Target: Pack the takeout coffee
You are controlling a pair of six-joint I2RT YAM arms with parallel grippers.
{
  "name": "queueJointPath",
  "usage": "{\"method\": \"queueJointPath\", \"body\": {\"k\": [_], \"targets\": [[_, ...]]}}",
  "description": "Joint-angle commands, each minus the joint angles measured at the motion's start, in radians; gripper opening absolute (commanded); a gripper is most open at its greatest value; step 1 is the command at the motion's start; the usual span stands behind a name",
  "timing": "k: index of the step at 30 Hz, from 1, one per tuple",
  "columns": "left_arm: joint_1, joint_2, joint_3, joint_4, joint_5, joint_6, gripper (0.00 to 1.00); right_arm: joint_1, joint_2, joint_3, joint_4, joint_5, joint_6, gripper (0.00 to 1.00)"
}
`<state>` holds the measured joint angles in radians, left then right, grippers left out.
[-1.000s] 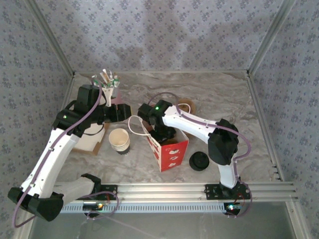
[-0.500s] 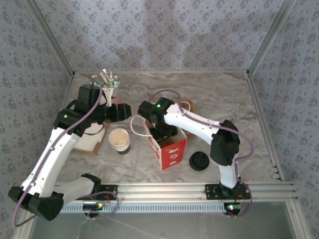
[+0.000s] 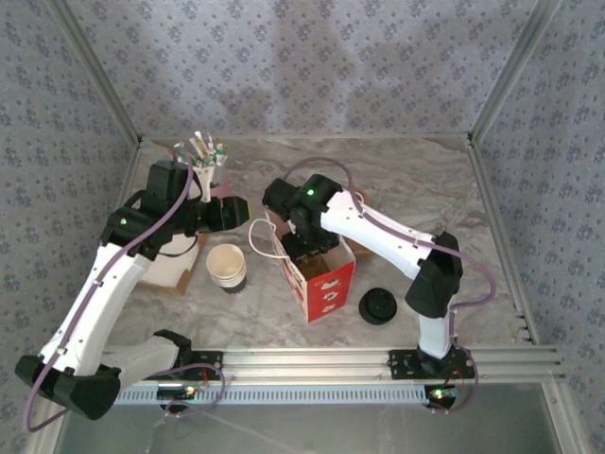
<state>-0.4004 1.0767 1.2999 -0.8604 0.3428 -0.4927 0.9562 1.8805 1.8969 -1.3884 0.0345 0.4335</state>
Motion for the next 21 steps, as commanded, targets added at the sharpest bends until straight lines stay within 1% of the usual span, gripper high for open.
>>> {"method": "queueJointPath", "body": {"k": [1, 7, 13, 21], "targets": [[0.000, -0.043, 0.012, 0.037, 0.011, -0.030, 0.60, -0.003, -0.051, 0.057, -0.036, 0.005, 0.020, 0.71], [-0.002, -0.088, 0.007, 0.053, 0.045, -0.067, 0.63, -0.014, -0.088, 0.115, 0.011, -0.014, 0.023, 0.74], [-0.004, -0.135, 0.006, 0.046, 0.076, -0.097, 0.64, -0.025, -0.139, 0.142, 0.073, -0.059, 0.016, 0.77], [-0.006, -0.206, 0.020, 0.004, 0.100, -0.137, 0.66, -0.035, -0.259, 0.140, 0.159, -0.138, 0.013, 0.78]]}}
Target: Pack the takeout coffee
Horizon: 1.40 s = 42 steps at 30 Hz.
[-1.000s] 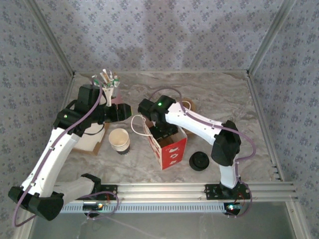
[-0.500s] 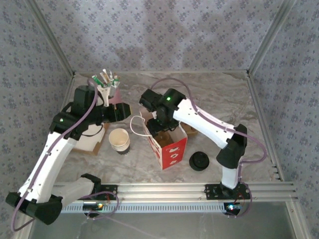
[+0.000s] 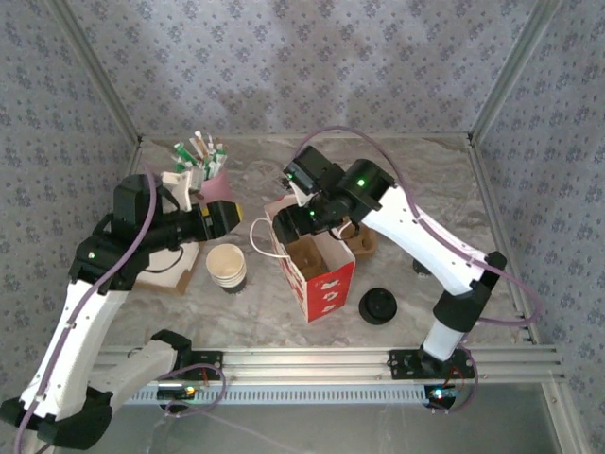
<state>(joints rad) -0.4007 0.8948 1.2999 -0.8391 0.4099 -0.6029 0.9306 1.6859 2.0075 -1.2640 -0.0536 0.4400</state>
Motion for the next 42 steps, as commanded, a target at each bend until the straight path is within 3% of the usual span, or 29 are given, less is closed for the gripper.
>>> {"method": "queueJointPath", "body": {"k": [1, 12, 22, 33, 42], "targets": [[-0.006, -0.030, 0.024, -0.023, 0.037, -0.032, 0.66, -0.010, -0.078, 0.030, 0.041, -0.062, 0.006, 0.79], [-0.043, -0.051, 0.002, -0.065, 0.019, -0.077, 0.66, -0.020, -0.326, -0.065, 0.044, -0.061, 0.019, 0.81], [-0.289, -0.002, -0.025, -0.048, -0.194, -0.115, 0.65, -0.098, -0.622, -0.402, 0.032, -0.023, 0.009, 0.74], [-0.532, -0.011, -0.110, -0.005, -0.400, -0.188, 0.62, -0.102, -0.889, -0.864, 0.212, -0.128, 0.014, 0.65], [-0.574, 0.024, -0.144, 0.063, -0.452, -0.188, 0.60, -0.089, -0.945, -1.118, 0.436, -0.121, 0.045, 0.55]]}}
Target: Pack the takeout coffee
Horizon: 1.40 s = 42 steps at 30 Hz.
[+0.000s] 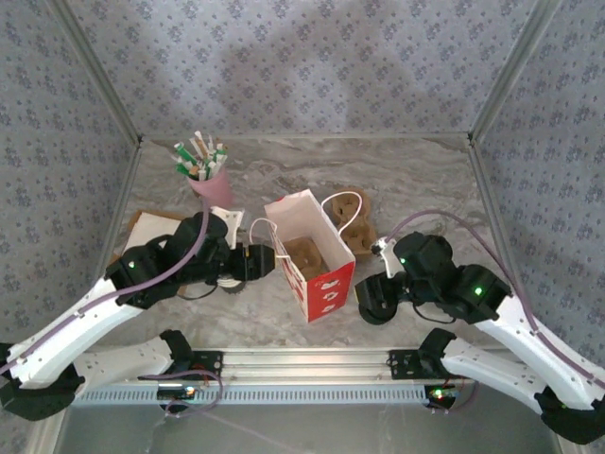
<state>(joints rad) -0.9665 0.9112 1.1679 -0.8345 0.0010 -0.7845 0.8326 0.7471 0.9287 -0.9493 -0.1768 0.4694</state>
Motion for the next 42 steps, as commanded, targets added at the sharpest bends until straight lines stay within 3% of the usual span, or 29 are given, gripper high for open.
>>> {"method": "queueJointPath", "body": {"k": [1, 7, 15, 31, 42], "targets": [[-0.012, 0.008, -0.024, 0.084, -0.053, -0.009, 0.58, 0.012, -0.003, -0.054, 0.142, 0.011, 0.019, 0.55], [-0.024, 0.023, -0.109, 0.252, -0.065, -0.026, 0.55, 0.033, 0.022, -0.120, 0.259, 0.049, 0.042, 0.51], [-0.014, 0.055, -0.094, 0.308, -0.153, 0.023, 0.51, 0.049, 0.080, -0.133, 0.343, 0.114, 0.058, 0.51], [0.183, 0.049, -0.094, 0.289, -0.061, 0.052, 0.54, 0.037, 0.282, -0.023, 0.363, 0.170, 0.008, 0.54], [0.178, -0.051, -0.020, 0.110, -0.050, 0.081, 0.72, 0.044, 0.077, -0.006, 0.080, 0.196, 0.075, 0.78]]}}
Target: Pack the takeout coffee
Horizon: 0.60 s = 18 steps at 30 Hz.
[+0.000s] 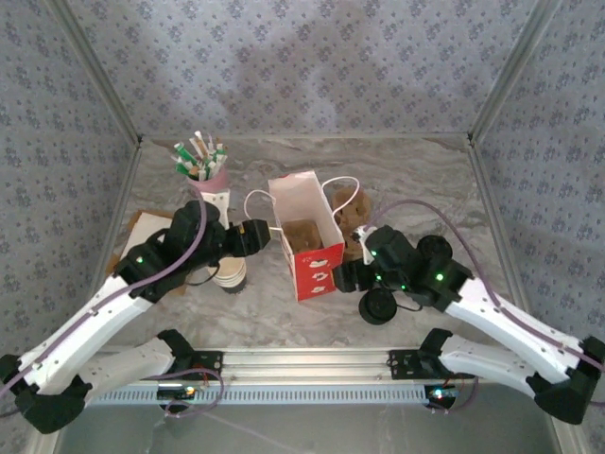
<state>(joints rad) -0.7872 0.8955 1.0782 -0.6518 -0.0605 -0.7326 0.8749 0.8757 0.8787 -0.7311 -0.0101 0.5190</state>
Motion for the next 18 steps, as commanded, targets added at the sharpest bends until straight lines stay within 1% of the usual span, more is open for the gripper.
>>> {"method": "queueJointPath", "body": {"k": [1, 4, 7, 8, 12, 15, 18], "targets": [[-0.004, -0.042, 0.083, -0.091, 0.011, 0.037, 0.73, 0.001, -0.069, 0.058, -0.178, 0.021, 0.034, 0.80], [-0.009, -0.046, 0.126, -0.143, 0.012, 0.062, 0.75, -0.009, -0.087, 0.114, -0.273, 0.053, 0.026, 0.89], [-0.012, -0.045, 0.157, -0.184, 0.011, 0.083, 0.77, -0.036, -0.065, 0.187, -0.361, 0.109, 0.024, 0.98], [-0.013, -0.045, 0.164, -0.193, 0.013, 0.089, 0.78, -0.048, -0.054, 0.209, -0.385, 0.124, 0.024, 1.00], [-0.015, -0.027, 0.220, -0.228, 0.023, 0.124, 0.80, -0.135, 0.005, 0.295, -0.471, 0.189, 0.021, 1.00], [-0.018, 0.020, 0.303, -0.257, 0.041, 0.161, 0.80, -0.240, 0.053, 0.356, -0.518, 0.211, 0.022, 1.00], [-0.036, 0.089, 0.389, -0.275, 0.057, 0.198, 0.80, -0.369, 0.102, 0.386, -0.549, 0.217, 0.026, 1.00]]}}
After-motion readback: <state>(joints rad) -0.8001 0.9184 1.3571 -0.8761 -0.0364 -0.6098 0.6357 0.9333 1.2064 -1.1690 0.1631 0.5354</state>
